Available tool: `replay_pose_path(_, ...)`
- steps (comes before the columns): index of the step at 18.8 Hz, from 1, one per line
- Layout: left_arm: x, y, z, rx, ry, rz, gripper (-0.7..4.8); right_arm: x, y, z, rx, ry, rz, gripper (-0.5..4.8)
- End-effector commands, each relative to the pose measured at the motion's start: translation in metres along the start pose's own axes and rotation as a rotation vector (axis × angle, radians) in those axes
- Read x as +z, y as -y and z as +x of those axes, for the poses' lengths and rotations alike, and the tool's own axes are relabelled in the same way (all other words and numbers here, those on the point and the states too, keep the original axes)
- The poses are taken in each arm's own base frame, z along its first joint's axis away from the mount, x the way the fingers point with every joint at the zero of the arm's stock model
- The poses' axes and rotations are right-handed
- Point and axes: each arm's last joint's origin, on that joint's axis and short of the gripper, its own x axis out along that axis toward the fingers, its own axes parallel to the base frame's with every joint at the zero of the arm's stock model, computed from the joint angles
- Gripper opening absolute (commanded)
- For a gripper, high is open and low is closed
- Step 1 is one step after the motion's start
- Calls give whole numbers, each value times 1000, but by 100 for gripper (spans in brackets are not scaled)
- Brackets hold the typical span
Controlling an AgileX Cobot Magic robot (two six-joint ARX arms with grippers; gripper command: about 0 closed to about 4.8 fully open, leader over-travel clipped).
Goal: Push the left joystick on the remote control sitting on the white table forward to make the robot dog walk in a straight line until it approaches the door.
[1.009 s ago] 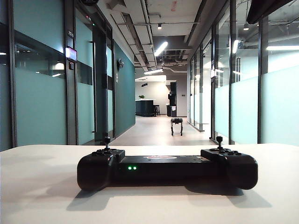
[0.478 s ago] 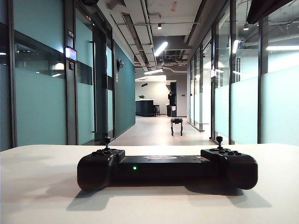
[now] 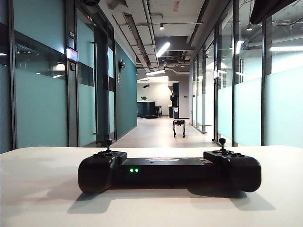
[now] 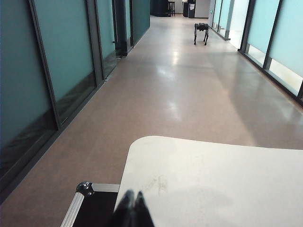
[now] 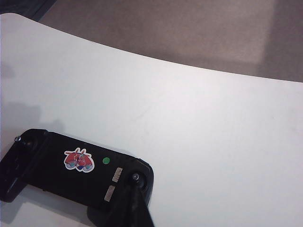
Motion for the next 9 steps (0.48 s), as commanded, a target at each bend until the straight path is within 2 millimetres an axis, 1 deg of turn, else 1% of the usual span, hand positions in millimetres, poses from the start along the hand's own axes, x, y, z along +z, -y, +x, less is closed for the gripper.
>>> replay_pose_path(1,2,0,0,-2,8,0,-5,3,0,-2,1,26,4,-1)
replay_pose_path(6,2,0,0,-2,8,0,-5,3,0,-2,-8,27,3,-1)
replay_pose_path(9,2,0,0,-2,8,0,-5,-2,9,1,-163,64,19,-1)
